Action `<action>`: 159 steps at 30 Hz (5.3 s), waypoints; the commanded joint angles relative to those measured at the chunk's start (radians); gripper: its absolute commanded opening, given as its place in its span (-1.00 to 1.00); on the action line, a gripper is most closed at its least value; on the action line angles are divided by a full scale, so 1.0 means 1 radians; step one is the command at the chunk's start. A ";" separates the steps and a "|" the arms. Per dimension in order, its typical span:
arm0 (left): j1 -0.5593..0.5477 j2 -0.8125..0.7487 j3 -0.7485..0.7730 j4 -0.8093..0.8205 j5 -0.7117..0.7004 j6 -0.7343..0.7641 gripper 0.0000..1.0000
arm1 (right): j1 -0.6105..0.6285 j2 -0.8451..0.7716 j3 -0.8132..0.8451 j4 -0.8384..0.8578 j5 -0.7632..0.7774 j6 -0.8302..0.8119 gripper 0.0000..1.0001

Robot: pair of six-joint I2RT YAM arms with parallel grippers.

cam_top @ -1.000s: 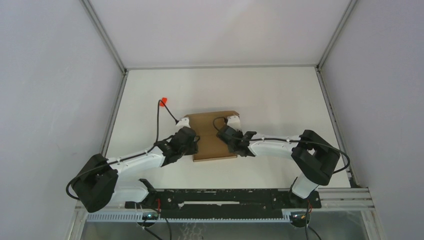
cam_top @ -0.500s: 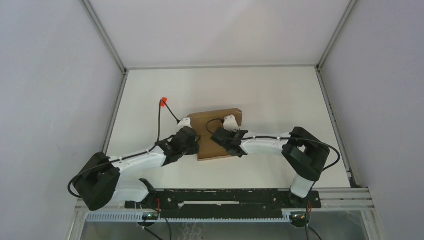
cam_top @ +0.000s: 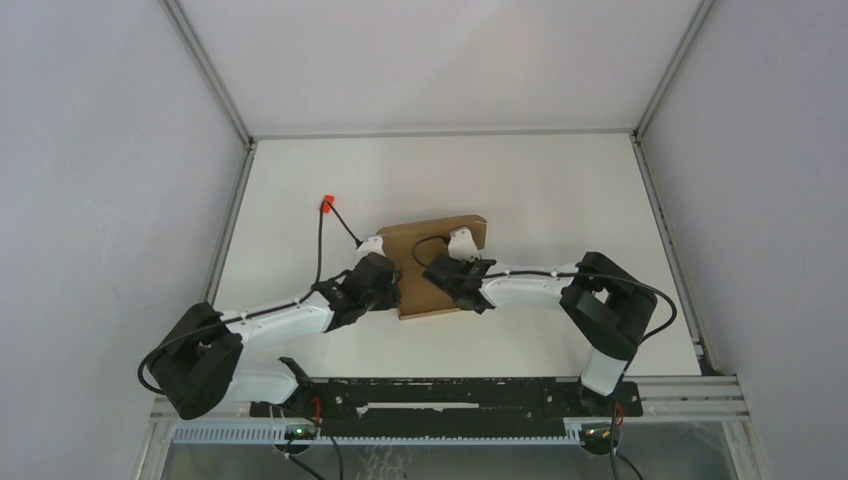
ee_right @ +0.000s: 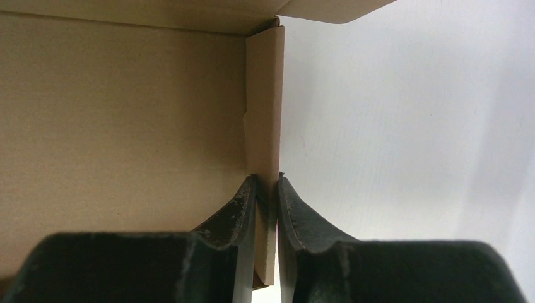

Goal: Fold the paper box
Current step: Fold the paper box at the center of the board.

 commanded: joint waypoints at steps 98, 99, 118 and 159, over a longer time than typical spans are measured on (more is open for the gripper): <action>-0.160 0.433 0.344 0.206 -0.052 -0.170 -0.55 | -0.243 -0.212 -0.156 0.232 -0.333 -0.057 -0.27; -0.160 0.445 0.350 0.206 -0.049 -0.168 -0.56 | -0.244 -0.209 -0.156 0.234 -0.334 -0.058 -0.25; -0.161 0.525 0.409 0.184 -0.008 -0.129 -0.57 | -0.335 -0.147 -0.092 0.270 -0.359 -0.163 -0.24; -0.160 0.559 0.431 0.176 0.016 -0.101 -0.56 | -0.390 0.014 0.009 0.217 -0.198 -0.151 -0.62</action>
